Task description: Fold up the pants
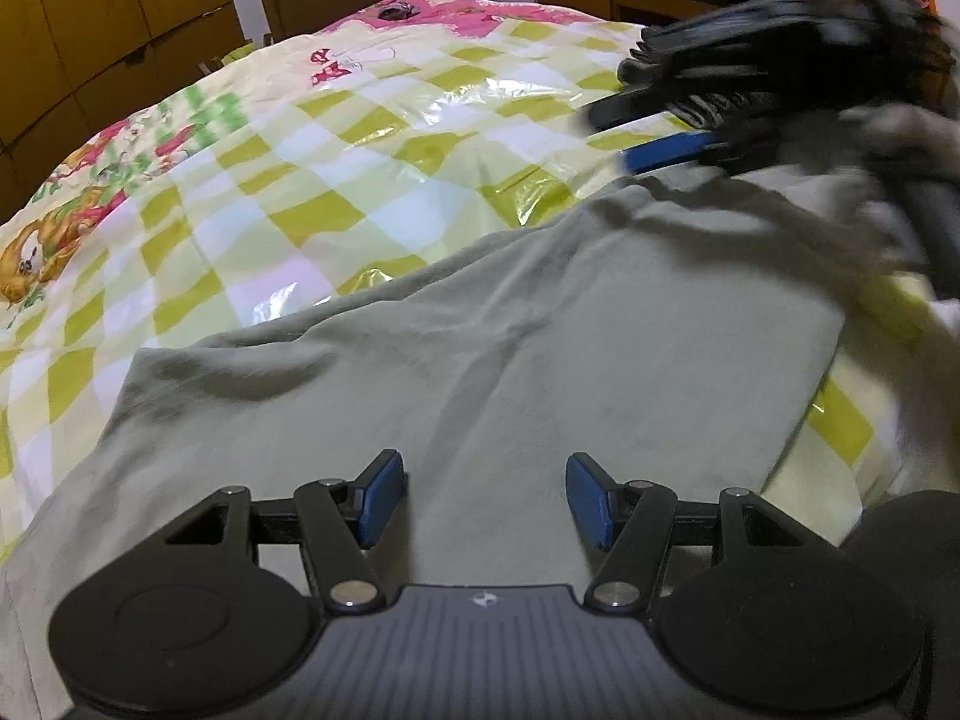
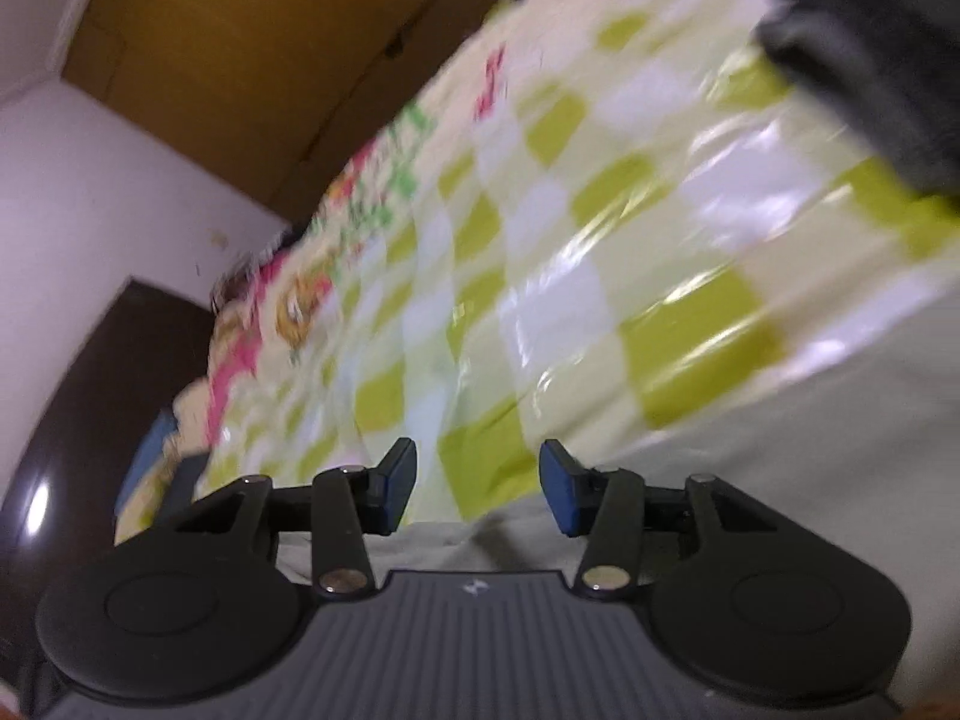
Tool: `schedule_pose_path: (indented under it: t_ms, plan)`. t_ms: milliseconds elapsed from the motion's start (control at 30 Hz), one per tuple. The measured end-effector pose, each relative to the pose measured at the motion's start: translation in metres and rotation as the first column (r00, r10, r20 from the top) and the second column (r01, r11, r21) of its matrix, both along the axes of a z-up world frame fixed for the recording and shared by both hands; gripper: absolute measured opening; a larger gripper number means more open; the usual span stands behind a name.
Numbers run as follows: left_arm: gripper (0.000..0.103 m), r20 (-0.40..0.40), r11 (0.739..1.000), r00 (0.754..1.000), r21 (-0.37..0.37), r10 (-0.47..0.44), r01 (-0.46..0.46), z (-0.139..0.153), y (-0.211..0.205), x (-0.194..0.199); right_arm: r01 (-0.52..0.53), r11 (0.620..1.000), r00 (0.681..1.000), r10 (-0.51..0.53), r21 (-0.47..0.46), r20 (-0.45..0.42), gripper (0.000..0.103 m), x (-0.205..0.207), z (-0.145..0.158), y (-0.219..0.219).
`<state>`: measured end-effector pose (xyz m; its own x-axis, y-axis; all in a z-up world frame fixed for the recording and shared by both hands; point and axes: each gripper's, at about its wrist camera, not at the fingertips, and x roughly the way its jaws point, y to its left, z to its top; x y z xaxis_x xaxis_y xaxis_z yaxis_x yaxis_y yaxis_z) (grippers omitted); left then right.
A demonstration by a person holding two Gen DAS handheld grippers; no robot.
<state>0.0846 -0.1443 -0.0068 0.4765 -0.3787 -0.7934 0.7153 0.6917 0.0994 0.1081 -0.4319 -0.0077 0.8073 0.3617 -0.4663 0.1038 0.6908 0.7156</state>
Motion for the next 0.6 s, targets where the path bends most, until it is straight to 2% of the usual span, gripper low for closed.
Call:
schedule_pose_path:
  t_ms: [67,133,267,400,467,600]
  plan:
    - [0.073,-0.001,1.000,1.000,-0.008,0.004,-0.004,0.001,0.001,-0.001,0.070,0.998,0.997,-0.070,-0.002,0.028,0.050,-0.047,0.011,-0.013]
    - [0.073,0.001,1.000,1.000,-0.011,0.001,-0.001,0.001,0.000,-0.003,0.149,0.989,0.989,-0.149,0.001,0.017,0.054,-0.091,0.013,-0.022]
    - [0.073,-0.004,1.000,1.000,-0.001,-0.007,0.007,0.000,-0.005,-0.010,0.321,0.947,0.947,-0.320,0.004,-0.028,0.055,-0.174,0.006,-0.044]
    - [0.073,-0.016,1.000,1.000,0.004,-0.002,0.002,0.002,-0.009,-0.016,0.406,0.910,0.914,-0.404,0.083,-0.040,0.055,-0.192,-0.016,-0.061]
    - [0.073,-0.004,1.000,1.000,0.018,-0.003,0.003,0.005,-0.010,-0.020,0.410,0.905,0.912,-0.409,0.110,-0.036,0.055,-0.184,-0.026,-0.063]
    - [0.073,0.003,0.999,1.000,0.033,0.005,-0.005,0.008,-0.007,-0.025,0.420,0.901,0.907,-0.420,0.105,-0.028,0.055,-0.165,-0.034,-0.065]
